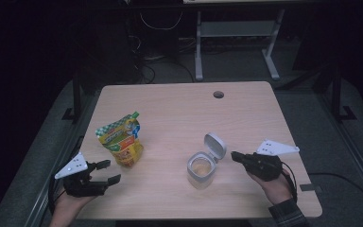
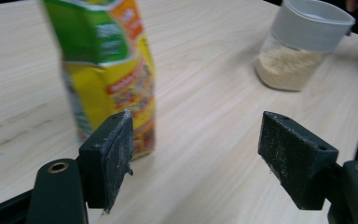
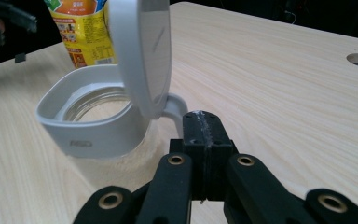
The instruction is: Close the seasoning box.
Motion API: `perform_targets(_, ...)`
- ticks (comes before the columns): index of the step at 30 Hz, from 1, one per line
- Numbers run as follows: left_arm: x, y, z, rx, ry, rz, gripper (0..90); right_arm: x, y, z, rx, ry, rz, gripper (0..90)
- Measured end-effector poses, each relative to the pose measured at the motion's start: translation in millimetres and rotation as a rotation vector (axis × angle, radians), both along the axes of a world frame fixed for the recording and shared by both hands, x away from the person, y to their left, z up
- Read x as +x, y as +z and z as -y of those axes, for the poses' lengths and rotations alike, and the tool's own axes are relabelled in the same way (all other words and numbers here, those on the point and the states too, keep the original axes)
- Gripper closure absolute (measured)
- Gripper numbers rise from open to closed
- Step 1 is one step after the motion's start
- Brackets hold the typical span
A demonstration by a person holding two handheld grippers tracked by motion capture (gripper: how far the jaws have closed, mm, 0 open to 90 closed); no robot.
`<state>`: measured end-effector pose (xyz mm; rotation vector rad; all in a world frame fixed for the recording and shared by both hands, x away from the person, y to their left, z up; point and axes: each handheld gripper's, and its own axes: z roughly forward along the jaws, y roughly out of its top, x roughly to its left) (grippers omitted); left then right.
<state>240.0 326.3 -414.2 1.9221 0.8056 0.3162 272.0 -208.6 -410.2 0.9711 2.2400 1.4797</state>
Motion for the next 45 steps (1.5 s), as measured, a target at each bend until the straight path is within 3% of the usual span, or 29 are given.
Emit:
perform_targets(7,-5.0,-1.8,17.5,0.007,-0.043,-0.001,25.6,14.2,4.7,-8.9,-0.010,0.015,-0.004,89.9)
perform_targets(19,-5.8,-10.2,46.9,0.043,-0.107,-0.010,21.1,34.2,15.5,-17.9,0.035,0.027,-0.001,89.9)
perform_targets(33,-4.9,-16.9,57.4,0.070,-0.135,-0.032,15.0,26.6,30.4,-29.6,0.048,0.086,0.034,89.9)
perform_targets(45,-5.1,-17.0,58.0,0.075,-0.146,-0.038,15.1,21.0,30.5,-39.8,0.056,0.128,0.021,89.9)
